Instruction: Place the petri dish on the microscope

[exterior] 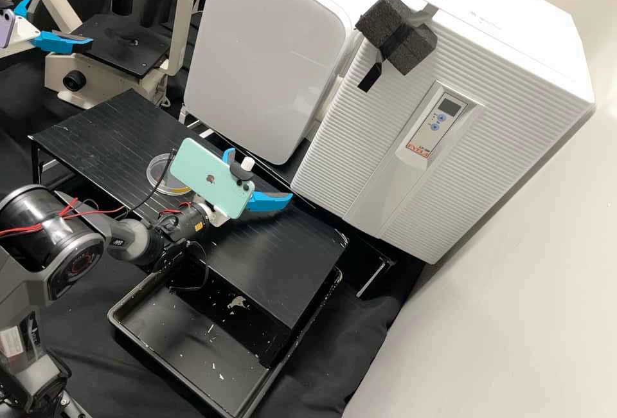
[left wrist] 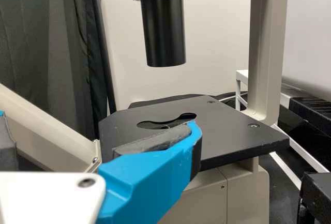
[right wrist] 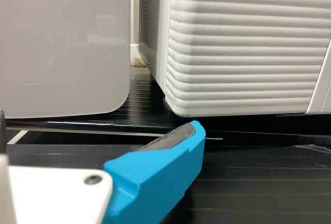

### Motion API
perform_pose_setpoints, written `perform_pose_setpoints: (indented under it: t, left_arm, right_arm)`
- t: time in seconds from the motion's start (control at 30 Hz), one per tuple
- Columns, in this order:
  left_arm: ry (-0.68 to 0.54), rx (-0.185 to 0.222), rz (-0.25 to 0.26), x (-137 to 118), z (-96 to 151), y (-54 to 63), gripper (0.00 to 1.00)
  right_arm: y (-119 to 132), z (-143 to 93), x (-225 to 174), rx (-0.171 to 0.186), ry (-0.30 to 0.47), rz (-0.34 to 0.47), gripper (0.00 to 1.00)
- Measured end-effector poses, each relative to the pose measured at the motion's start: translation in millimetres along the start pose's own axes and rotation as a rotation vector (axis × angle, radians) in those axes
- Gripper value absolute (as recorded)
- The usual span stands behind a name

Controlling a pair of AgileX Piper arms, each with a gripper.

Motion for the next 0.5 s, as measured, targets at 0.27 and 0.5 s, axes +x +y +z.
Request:
perform_pose_setpoints:
  t: [0.27, 0.5]
  left_arm:
    - [0.000, 0.000, 0.000, 0.0, 0.0, 0.0, 1.00]
    - [-0.038, 0.007, -0.007, -0.1, 8.5, -1.6, 1.00]
  right_arm:
    - [0.0, 0.0, 0.0, 0.000, 0.000, 0.000, 1.00]
    - [0.0, 0.0, 0.0, 0.000, 0.000, 0.000, 1.00]
